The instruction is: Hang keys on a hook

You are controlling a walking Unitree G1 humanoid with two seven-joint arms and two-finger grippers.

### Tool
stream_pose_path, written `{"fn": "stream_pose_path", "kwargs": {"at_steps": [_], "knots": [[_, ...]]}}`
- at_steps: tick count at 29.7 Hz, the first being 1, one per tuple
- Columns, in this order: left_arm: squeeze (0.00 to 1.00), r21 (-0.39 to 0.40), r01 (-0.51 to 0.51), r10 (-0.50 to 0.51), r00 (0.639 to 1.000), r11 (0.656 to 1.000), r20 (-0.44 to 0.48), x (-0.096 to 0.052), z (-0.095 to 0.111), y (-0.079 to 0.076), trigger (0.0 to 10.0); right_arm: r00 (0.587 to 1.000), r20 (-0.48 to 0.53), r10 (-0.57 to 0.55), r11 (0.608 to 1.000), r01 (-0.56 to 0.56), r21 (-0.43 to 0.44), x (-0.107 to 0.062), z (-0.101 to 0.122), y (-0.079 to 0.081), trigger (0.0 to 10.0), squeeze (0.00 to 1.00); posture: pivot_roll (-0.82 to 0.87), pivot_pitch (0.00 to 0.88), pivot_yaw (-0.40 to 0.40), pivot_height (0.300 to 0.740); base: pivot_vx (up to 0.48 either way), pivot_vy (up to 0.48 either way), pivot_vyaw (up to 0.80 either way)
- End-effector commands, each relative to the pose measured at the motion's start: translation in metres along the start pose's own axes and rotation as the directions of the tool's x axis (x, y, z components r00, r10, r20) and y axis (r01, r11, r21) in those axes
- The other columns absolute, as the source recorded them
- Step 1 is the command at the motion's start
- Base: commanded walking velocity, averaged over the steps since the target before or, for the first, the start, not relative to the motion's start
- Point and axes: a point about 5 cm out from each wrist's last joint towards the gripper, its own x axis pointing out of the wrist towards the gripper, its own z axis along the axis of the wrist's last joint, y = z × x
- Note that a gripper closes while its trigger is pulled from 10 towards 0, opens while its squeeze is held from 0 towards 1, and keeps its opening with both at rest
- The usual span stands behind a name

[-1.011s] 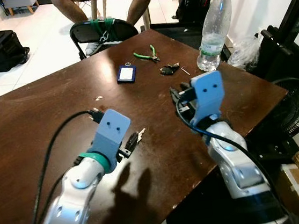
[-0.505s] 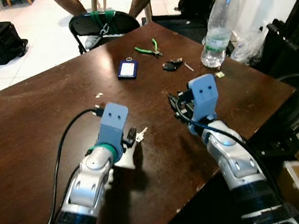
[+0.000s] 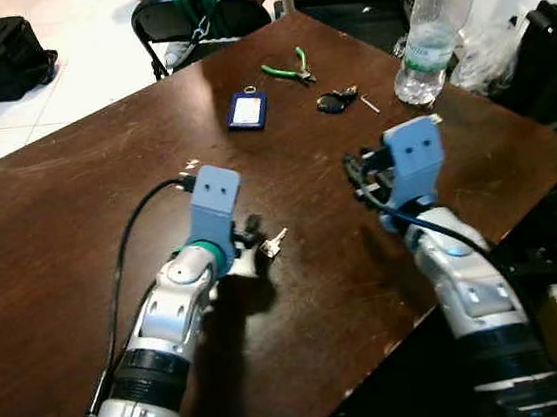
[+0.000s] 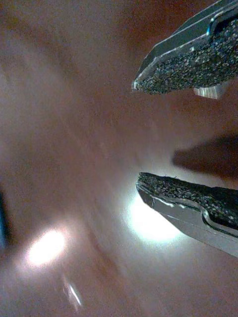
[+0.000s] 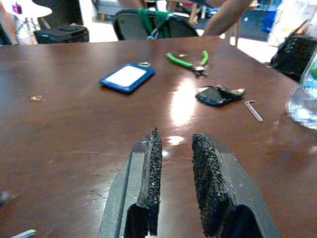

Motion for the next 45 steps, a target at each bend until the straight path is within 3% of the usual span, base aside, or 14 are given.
{"fn": "stream_pose_path", "kwargs": {"at_steps": [1,5,14,17,19,21,23,31,39,45], "knots": [[0.00,0.008,0.073,-0.073,0.997,0.997,0.008,-0.002,-0.002,-0.011,10.0,1.000,-0.019,-0.003,1.000,0.003,0.011,-0.006,-0.005,-0.004,10.0,0.00,-0.12,0.203,0.146,0.740,0.000,0.000,0.00],[0.00,0.008,0.087,-0.087,0.996,0.996,0.003,0.000,-0.004,-0.014,10.0,0.999,-0.033,0.003,1.000,-0.003,-0.008,-0.009,-0.008,-0.007,10.0,0.00,-0.12,0.204,0.145,0.740,0.000,0.000,0.00],[0.00,-0.010,0.032,-0.032,0.999,0.999,-0.019,0.002,-0.012,-0.001,10.0,0.998,-0.044,0.040,0.999,-0.042,-0.030,-0.010,-0.012,-0.004,10.0,0.00,-0.11,0.200,0.121,0.740,0.000,0.000,0.00],[0.00,-0.013,0.014,-0.014,0.999,1.000,-0.031,-0.001,-0.016,0.004,10.0,0.997,-0.034,0.068,0.997,-0.069,-0.027,-0.007,-0.009,0.000,10.0,0.00,-0.11,0.201,0.110,0.740,0.000,0.000,0.00],[0.00,-0.032,-0.023,0.021,0.999,0.999,-0.045,-0.011,-0.024,0.015,10.0,0.992,-0.013,0.127,0.992,-0.128,-0.021,-0.001,-0.001,0.012,10.0,0.00,-0.10,0.202,0.089,0.740,0.000,0.000,0.00],[0.00,-0.032,-0.023,0.021,0.999,0.999,-0.045,-0.011,-0.024,0.015,10.0,0.992,-0.013,0.127,0.992,-0.128,-0.021,-0.001,-0.001,0.012,10.0,0.00,-0.10,0.202,0.089,0.740,0.000,0.000,0.00],[0.00,-0.046,-0.049,0.046,0.997,0.998,-0.058,-0.020,-0.030,0.025,10.0,0.987,-0.002,0.163,0.987,-0.163,-0.013,0.003,0.003,0.021,10.0,0.00,-0.09,0.200,0.074,0.740,0.000,0.000,0.00],[0.00,-0.057,-0.073,0.070,0.995,0.996,-0.066,-0.026,-0.037,0.028,10.0,0.983,0.010,0.182,0.983,-0.182,-0.005,0.005,0.007,0.024,10.0,0.00,-0.09,0.199,0.061,0.740,0.000,0.000,0.00],[0.00,-0.100,-0.054,0.062,0.995,0.994,0.075,-0.031,-0.006,0.022,10.0,0.984,0.006,0.177,0.984,-0.177,-0.005,0.003,0.006,0.021,10.0,0.00,-0.10,0.190,0.057,0.740,0.000,0.000,0.00],[0.00,-0.092,-0.031,0.040,0.995,0.995,0.092,-0.034,0.000,0.017,10.0,0.984,0.000,0.179,0.984,-0.179,-0.004,0.002,0.004,0.021,10.0,0.00,-0.10,0.186,0.059,0.740,0.000,0.000,0.00]]}}
